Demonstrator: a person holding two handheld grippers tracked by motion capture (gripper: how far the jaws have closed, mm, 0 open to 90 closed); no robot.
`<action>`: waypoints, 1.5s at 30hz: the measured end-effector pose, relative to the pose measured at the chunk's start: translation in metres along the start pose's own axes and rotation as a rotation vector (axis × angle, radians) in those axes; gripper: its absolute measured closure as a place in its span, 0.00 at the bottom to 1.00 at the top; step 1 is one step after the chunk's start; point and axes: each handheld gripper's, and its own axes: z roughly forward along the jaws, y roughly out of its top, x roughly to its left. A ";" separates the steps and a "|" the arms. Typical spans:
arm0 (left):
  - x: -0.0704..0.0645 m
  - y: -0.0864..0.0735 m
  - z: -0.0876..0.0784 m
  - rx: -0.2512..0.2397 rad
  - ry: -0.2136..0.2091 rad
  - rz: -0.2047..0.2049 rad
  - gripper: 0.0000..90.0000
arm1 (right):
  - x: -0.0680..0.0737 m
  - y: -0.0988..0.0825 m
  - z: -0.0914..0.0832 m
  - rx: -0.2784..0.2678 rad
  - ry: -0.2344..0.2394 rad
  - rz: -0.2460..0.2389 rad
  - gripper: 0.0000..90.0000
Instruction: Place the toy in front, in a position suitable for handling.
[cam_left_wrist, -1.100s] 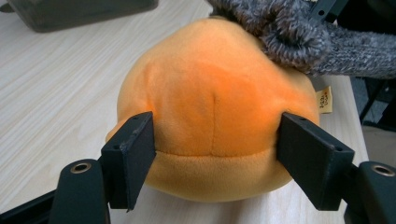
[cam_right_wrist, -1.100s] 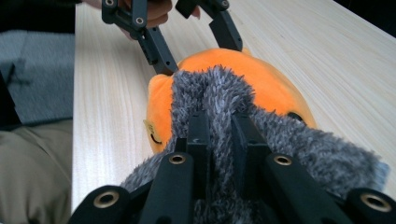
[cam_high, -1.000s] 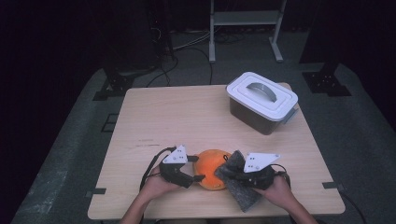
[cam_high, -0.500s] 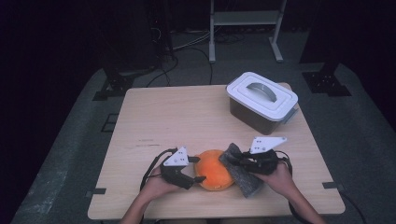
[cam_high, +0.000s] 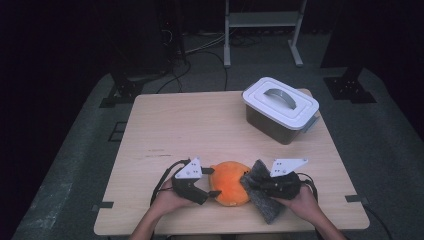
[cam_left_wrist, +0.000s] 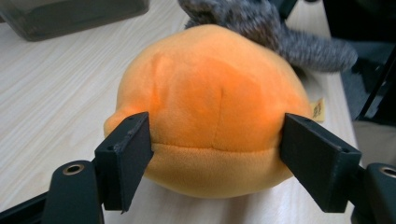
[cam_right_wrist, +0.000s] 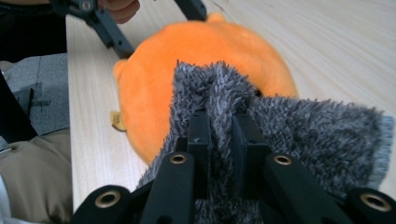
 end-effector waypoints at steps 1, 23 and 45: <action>0.001 0.000 0.001 -0.002 -0.005 -0.013 0.26 | 0.001 -0.001 -0.001 0.005 0.001 -0.002 0.87; 0.002 0.000 0.003 -0.004 -0.010 0.000 0.27 | -0.018 0.023 0.008 -0.013 0.035 0.014 0.87; -0.010 0.007 0.009 -0.013 0.005 0.025 0.28 | -0.003 0.052 0.011 -0.032 0.084 -0.025 0.86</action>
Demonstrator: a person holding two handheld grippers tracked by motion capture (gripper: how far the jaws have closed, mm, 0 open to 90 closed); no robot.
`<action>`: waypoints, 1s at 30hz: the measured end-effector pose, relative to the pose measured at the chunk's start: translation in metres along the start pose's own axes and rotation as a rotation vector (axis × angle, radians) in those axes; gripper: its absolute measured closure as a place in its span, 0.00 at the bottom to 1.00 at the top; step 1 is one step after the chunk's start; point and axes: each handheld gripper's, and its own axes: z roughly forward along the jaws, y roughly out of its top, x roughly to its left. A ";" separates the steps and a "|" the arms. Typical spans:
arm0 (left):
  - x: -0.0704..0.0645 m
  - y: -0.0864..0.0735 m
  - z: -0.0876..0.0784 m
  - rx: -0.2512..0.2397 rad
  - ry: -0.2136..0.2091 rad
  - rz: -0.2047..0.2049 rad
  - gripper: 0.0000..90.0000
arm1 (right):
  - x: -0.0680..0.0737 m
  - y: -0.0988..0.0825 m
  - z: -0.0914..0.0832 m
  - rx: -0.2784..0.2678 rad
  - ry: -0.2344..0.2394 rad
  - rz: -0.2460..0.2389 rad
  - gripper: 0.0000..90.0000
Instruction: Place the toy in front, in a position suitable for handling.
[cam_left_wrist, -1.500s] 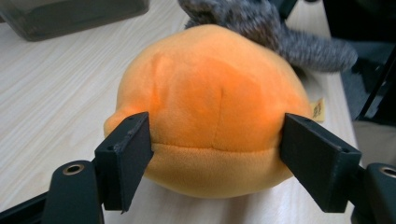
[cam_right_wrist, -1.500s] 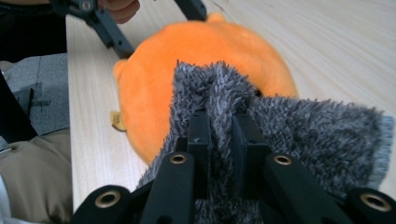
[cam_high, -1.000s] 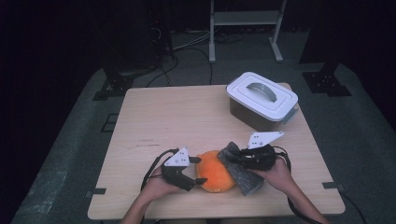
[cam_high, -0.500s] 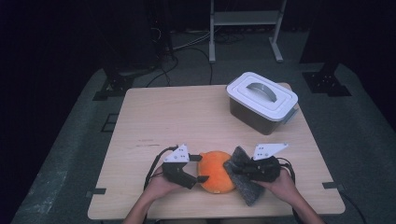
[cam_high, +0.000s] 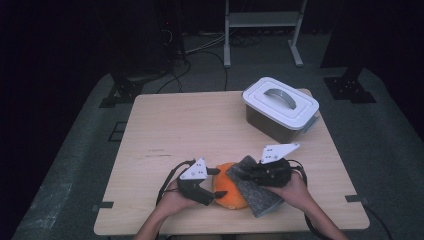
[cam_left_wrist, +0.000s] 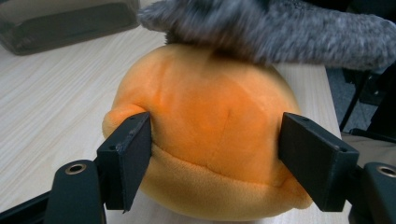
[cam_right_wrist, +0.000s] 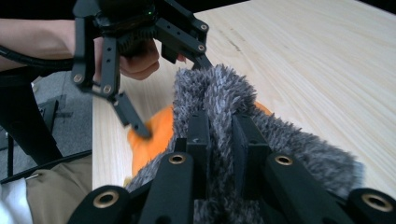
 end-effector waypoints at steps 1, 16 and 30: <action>0.000 -0.001 0.000 0.002 0.003 0.001 0.28 | 0.001 0.000 0.005 0.014 -0.001 -0.008 0.86; -0.007 0.001 0.003 0.013 0.030 0.000 0.27 | 0.008 -0.005 -0.002 0.041 -0.019 -0.034 0.85; -0.002 0.001 -0.006 -0.058 -0.006 -0.067 0.20 | -0.001 -0.011 0.017 0.008 0.002 0.018 0.85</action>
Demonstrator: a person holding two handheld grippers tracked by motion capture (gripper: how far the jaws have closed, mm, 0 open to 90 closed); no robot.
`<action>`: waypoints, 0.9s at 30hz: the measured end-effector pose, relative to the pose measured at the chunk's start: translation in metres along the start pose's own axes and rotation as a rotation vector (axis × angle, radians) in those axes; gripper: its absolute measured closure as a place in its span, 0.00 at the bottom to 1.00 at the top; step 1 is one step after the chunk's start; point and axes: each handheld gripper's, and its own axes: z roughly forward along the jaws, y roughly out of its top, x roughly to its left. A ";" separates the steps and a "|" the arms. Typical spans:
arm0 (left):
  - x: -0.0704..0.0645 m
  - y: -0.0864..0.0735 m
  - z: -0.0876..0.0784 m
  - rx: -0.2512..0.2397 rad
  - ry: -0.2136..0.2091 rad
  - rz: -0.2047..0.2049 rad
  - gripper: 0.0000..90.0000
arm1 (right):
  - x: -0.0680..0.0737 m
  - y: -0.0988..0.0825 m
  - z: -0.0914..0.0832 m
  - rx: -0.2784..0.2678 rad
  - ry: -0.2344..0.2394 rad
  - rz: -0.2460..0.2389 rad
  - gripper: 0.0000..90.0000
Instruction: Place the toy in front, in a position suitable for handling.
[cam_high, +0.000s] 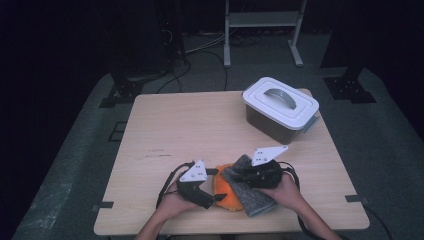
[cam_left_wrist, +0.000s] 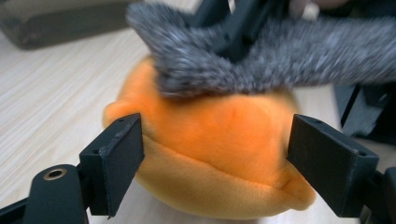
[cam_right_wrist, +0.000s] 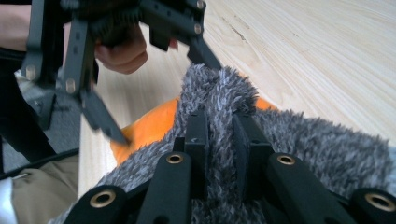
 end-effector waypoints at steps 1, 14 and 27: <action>0.001 0.001 -0.002 -0.017 0.004 -0.012 0.19 | 0.001 -0.003 -0.002 -0.010 0.006 0.007 0.85; -0.007 0.001 0.015 0.089 -0.002 0.069 0.23 | 0.020 0.013 -0.010 0.025 -0.016 -0.073 0.85; -0.010 0.002 0.016 0.090 0.023 0.118 0.25 | -0.010 0.002 -0.023 0.020 -0.060 -0.002 0.85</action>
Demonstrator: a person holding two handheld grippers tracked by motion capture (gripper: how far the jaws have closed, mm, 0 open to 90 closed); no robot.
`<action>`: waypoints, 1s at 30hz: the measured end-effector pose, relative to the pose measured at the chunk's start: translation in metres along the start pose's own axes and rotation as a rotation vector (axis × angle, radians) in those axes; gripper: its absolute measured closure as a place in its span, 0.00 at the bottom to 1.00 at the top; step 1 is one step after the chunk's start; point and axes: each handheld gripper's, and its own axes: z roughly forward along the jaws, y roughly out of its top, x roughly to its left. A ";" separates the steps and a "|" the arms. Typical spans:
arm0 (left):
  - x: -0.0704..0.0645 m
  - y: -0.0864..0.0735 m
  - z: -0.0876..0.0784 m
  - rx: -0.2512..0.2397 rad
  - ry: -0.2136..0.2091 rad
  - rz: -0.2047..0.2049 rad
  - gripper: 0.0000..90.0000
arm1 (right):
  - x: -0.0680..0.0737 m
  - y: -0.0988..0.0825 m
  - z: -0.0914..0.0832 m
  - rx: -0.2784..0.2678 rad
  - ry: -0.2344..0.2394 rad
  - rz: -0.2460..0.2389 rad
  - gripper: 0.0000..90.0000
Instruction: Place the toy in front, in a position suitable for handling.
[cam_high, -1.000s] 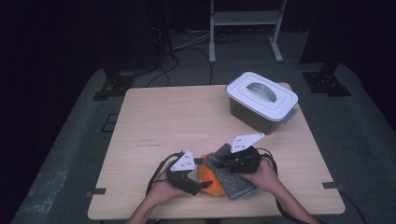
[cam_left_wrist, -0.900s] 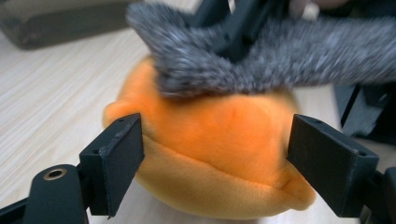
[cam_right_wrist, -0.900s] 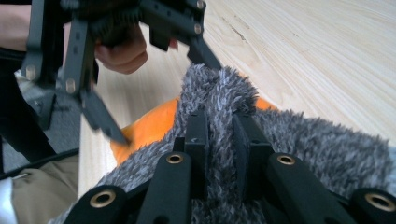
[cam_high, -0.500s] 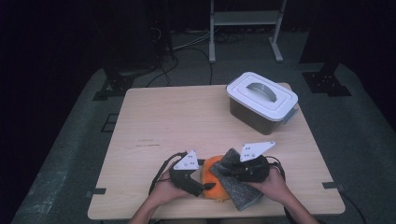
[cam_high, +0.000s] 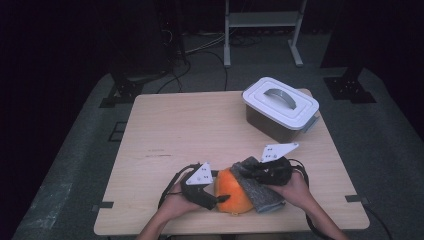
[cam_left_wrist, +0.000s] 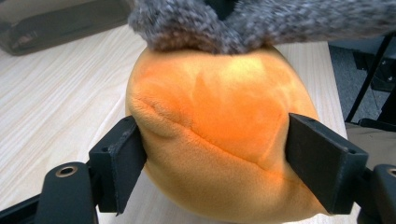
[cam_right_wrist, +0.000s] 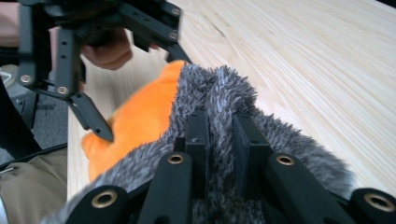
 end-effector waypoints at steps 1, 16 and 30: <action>-0.001 0.001 0.000 0.005 0.003 0.009 0.25 | 0.001 0.002 -0.001 0.003 0.002 0.001 0.85; 0.001 -0.002 -0.001 -0.002 0.008 0.017 0.26 | -0.005 0.018 0.014 0.047 -0.029 -0.028 0.86; 0.007 -0.003 -0.003 -0.018 0.011 -0.003 0.25 | 0.034 0.004 -0.001 0.056 -0.021 -0.077 0.86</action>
